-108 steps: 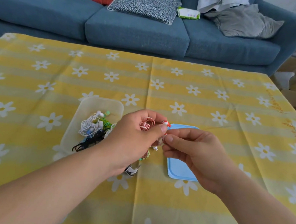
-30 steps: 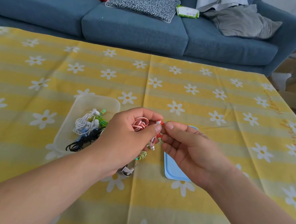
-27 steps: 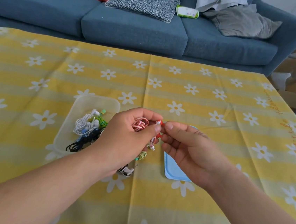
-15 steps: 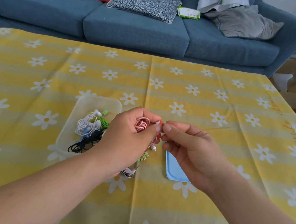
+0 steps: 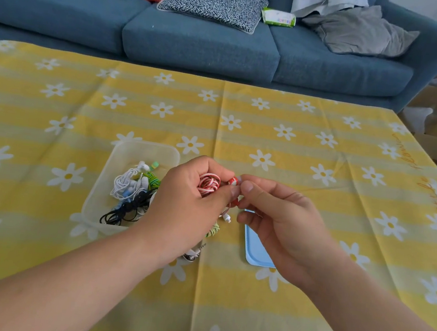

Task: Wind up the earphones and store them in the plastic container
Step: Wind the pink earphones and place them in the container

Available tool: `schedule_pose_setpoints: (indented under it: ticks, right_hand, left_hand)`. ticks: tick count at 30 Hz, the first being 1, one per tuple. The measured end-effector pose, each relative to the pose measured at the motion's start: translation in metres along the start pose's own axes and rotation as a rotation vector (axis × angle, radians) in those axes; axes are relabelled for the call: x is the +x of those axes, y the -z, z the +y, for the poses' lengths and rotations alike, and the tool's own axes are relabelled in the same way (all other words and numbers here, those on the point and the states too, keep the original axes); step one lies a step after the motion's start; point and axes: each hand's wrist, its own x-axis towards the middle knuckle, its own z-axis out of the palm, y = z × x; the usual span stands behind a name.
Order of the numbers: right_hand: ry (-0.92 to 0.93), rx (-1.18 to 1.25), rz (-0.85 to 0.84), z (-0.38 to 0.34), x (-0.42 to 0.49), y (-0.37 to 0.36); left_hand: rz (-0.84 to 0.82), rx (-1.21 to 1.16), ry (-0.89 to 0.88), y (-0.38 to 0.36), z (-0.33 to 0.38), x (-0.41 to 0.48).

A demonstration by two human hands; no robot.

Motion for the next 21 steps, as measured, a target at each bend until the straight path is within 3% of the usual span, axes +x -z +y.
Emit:
schedule_pose_setpoints:
  ticks: [6, 21]
  right_hand:
    - [0.085, -0.139, 0.018, -0.003, 0.002, 0.006]
    - [0.007, -0.093, -0.130, -0.009, 0.006, 0.022]
  left_hand:
    - [-0.025, -0.056, 0.045, 0.000, 0.001, 0.001]
    - [-0.098, -0.093, 0.145, 0.000, 0.000, 0.002]
